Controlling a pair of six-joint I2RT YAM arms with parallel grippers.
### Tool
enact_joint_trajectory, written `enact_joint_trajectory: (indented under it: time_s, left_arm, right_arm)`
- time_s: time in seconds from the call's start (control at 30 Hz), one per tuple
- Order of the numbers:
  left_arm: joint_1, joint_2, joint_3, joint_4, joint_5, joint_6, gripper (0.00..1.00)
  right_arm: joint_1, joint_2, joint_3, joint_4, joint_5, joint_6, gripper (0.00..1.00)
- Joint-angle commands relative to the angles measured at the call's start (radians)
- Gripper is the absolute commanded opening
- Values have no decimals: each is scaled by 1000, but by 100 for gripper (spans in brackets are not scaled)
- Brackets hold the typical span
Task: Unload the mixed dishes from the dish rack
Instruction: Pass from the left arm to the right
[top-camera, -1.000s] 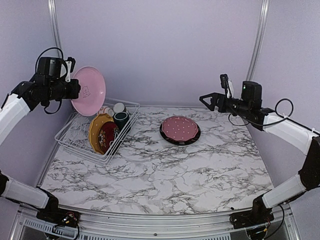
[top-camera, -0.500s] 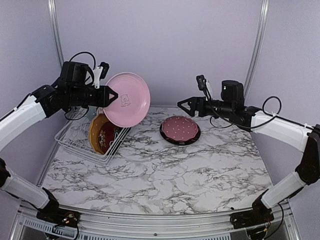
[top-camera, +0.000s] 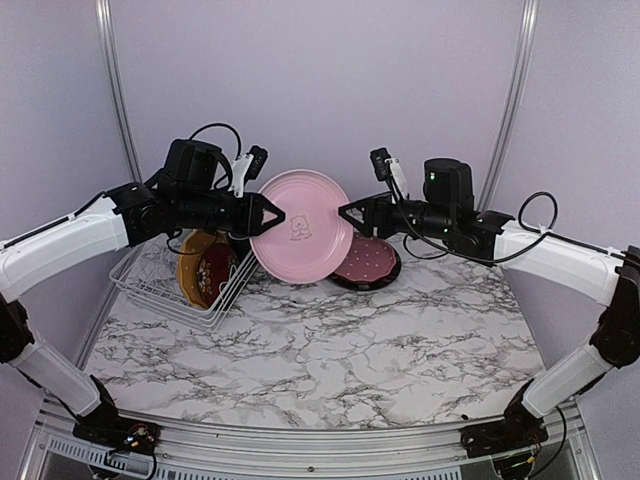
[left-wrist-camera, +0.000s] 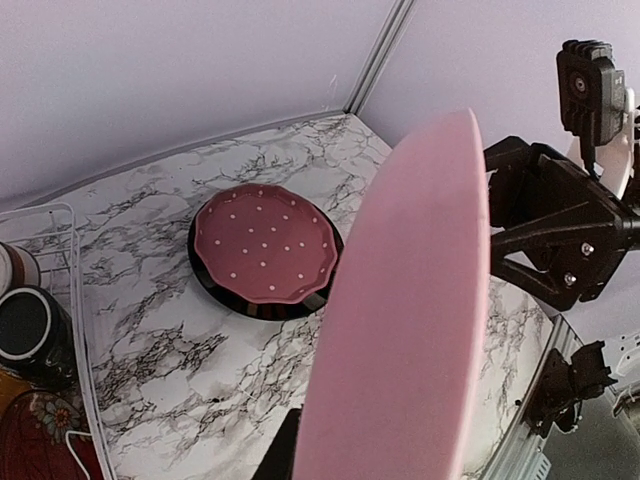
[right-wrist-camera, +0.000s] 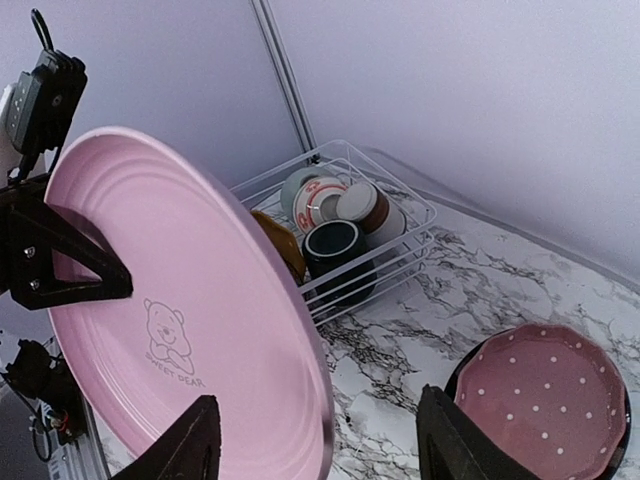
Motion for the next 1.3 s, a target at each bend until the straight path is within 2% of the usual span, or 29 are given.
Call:
enact_joint_trajectory:
  time_s: [0.0,0.1,0.2,0.37,0.47,0.5,0.57,0.6,0.7,0.87,0.93,1.0,1.27]
  left_arm:
    - [-20,23,6,83,52,-26,3]
    - [-29,34,6,97,56,-37,3]
    - [-33,45,7,110,64,-47,3]
    - [-39,56,8,113,62,-52,3]
    - [-39,56,1,126,55,-60,7]
    - [-39,57,-1,131,54,-63,8]
    - [-39,59,1,133,52,-68,13]
    - [-39,59,1,134,48,-69,19]
    - [-39,55,3,124,32,-51,43]
    - [-36,-1,-21,116,-62,-20,76]
    - [-36,-26,-30,114,-98,-8,96]
    - [-36,-46,-34,106,-132,3,99]
    - [-31,-101,-70,96,-233,7,99]
  right_arm:
    - [9,6,43,-30,74,-27,58]
    - [11,12,50,-30,77,-30,54]
    - [10,19,55,-64,98,-38,45]
    - [11,18,52,-78,140,-47,22]
    - [11,17,53,-79,138,-42,2]
    - [11,16,54,-80,135,-40,0]
    - [11,14,57,-84,142,-36,0]
    - [11,13,56,-84,147,-37,0]
    - [11,11,59,-94,169,-31,0]
    - [-3,18,87,-152,227,-25,0]
    - [-22,30,100,-174,231,-15,0]
    - [-53,45,117,-201,220,0,0]
    - [-202,115,160,-262,148,42,0]
